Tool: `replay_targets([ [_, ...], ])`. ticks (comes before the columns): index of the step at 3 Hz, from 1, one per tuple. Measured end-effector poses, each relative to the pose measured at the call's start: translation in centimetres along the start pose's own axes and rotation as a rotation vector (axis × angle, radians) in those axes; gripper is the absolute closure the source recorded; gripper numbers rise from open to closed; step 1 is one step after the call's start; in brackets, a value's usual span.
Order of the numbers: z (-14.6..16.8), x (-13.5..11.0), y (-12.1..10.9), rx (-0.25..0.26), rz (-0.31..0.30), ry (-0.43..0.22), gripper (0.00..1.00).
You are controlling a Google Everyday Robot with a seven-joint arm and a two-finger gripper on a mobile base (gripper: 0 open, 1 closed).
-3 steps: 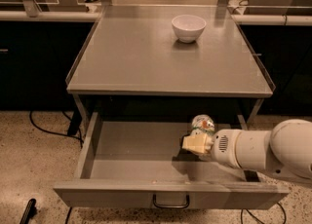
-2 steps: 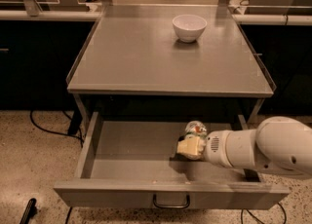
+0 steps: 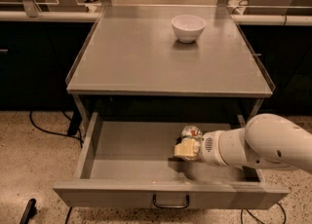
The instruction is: Place 7up can into top drawer
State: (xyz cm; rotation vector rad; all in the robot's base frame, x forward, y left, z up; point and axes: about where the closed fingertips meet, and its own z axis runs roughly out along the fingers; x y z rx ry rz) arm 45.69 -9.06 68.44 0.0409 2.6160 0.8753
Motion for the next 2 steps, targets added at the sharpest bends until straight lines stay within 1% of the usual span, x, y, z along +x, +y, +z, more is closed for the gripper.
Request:
replay_targets([
  [1,0.0,0.0,0.0,0.0,0.0,0.0,0.81],
  [2,0.0,0.0,0.0,0.0,0.0,0.0,0.58],
])
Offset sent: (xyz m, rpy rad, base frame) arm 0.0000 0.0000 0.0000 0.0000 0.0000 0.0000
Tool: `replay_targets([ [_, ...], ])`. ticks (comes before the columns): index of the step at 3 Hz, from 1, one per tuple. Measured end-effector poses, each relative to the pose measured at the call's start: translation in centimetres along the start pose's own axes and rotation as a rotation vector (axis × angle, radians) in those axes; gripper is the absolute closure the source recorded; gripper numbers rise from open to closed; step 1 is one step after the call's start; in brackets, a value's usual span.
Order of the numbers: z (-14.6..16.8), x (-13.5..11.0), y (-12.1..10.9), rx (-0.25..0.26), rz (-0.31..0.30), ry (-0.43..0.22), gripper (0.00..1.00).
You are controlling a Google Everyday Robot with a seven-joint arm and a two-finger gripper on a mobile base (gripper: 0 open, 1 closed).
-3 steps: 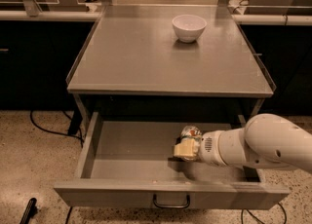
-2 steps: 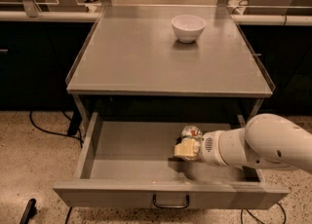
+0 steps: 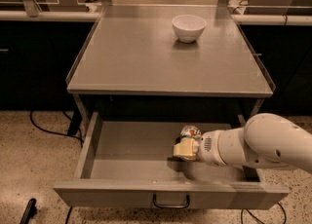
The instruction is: Place 7up can into top drawer
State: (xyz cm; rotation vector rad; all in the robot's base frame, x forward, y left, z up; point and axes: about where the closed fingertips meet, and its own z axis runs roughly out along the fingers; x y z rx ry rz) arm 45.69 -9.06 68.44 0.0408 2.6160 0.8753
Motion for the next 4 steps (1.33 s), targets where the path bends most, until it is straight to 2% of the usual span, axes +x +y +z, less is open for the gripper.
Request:
replay_targets([
  [2,0.0,0.0,0.0,0.0,0.0,0.0,0.11],
  [3,0.0,0.0,0.01,0.0,0.0,0.0,0.0],
  [4,0.0,0.0,0.01,0.0,0.0,0.0,0.0],
])
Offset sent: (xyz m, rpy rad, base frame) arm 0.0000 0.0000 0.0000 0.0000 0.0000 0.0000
